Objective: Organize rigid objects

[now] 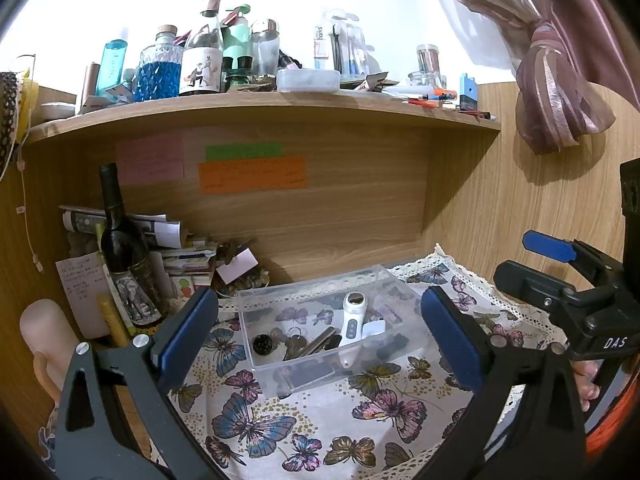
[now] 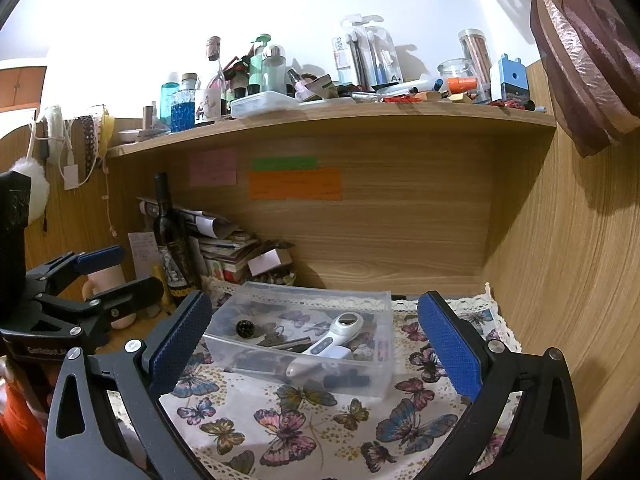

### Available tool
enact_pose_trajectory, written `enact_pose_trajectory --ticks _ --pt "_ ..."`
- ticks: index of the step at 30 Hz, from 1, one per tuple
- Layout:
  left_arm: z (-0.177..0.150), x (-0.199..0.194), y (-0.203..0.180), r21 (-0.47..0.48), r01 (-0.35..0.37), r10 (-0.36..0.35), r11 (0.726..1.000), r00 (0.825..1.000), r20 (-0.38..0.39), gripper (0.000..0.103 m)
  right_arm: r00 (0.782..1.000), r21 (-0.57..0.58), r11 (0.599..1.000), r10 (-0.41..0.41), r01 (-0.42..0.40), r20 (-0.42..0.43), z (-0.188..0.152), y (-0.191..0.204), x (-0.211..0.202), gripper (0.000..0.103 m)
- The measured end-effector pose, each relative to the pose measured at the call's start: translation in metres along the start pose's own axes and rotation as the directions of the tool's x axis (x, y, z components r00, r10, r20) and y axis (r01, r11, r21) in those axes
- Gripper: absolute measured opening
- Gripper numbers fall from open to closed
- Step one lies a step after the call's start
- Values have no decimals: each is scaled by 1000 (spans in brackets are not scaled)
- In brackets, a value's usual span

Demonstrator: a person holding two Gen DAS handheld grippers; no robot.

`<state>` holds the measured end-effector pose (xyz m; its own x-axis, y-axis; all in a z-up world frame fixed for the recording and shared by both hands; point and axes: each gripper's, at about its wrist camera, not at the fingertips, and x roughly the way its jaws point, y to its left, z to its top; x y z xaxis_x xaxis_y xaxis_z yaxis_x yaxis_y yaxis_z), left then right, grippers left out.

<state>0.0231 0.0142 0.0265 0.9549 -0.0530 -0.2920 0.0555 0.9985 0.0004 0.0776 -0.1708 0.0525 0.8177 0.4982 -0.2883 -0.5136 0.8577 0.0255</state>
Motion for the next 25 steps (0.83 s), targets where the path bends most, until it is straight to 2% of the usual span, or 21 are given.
enact_pose_trajectory --ticks 12,25 --pt "1 2 6 -33 -1 0 999 1000 -4 103 1000 -1 1000 -1 1 -6 0 3 1 103" --pt "-3 7 6 -15 25 -26 1000 999 -27 103 1000 6 1000 -2 2 -20 -3 3 7 103"
